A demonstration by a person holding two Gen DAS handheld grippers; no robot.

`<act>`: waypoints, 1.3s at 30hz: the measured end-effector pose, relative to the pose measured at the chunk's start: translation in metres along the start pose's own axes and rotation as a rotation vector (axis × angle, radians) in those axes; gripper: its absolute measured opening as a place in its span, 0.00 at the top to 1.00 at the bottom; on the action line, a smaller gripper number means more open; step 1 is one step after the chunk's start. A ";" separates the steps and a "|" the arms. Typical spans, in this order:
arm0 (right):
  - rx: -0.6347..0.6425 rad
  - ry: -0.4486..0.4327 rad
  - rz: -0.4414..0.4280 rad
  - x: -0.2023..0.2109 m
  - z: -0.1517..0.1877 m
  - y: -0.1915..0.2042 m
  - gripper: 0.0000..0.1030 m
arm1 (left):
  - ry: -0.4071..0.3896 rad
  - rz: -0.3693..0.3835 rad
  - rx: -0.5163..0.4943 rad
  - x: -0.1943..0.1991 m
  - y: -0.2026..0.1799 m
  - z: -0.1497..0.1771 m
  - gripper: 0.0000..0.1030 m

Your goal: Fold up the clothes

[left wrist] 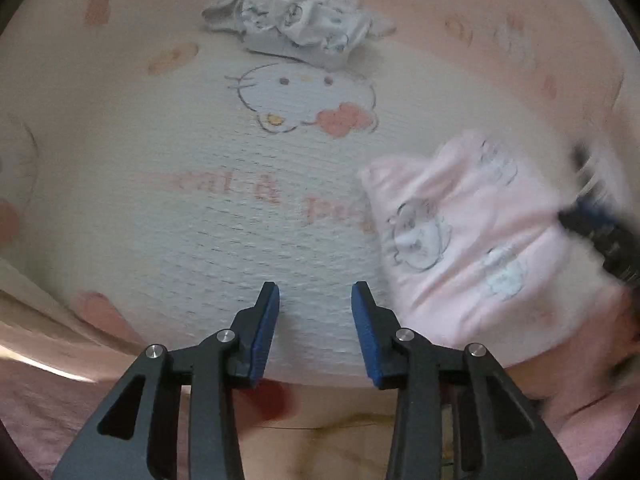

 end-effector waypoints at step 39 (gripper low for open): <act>-0.082 0.027 -0.024 -0.016 -0.018 -0.018 0.30 | -0.082 -0.080 0.212 0.010 -0.005 -0.020 0.57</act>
Point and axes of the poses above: each gripper's, at about its wrist camera, not at the fingertips, and x roughly against the way its jaws point, y to its left, z to its underside, the point moved 2 cm from there along -x, roughly the way its jaws point, and after that the axes turned 3 degrees about y, right-handed, at the moved point
